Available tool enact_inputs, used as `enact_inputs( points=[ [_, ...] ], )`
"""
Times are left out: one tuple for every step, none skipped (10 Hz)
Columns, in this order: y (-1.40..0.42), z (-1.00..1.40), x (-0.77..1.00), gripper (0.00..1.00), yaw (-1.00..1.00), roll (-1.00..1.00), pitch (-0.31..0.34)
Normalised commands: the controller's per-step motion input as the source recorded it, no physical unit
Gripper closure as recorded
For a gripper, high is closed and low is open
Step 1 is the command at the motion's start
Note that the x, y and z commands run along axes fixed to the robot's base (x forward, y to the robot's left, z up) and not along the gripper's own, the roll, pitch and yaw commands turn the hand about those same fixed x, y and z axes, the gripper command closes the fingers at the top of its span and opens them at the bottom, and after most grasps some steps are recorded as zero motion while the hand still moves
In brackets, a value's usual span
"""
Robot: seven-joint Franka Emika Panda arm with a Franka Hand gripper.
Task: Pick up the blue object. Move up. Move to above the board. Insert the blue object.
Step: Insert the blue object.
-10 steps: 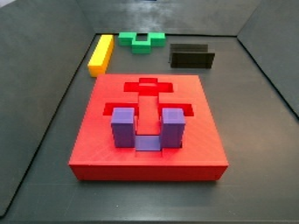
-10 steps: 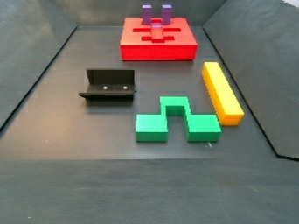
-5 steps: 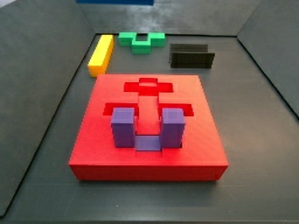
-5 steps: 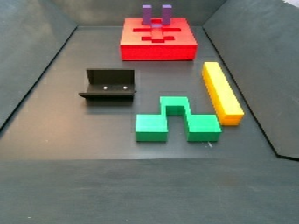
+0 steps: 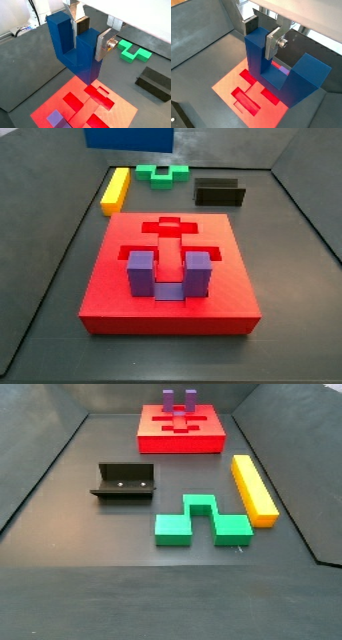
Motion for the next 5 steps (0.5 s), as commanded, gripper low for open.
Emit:
enact_inputs(
  points=[
    [0.23,-0.11,0.69,1.00,0.00,0.00,0.000],
    [0.24,-0.11,0.79,1.00,0.00,0.00,0.000],
    [0.27,-0.11,0.88,1.00,0.01,0.00,0.000],
    [0.26,-0.15,0.90,1.00,0.04,0.01,0.000],
    [0.22,-0.33,0.87,1.00,0.07,0.01,-0.014]
  ],
)
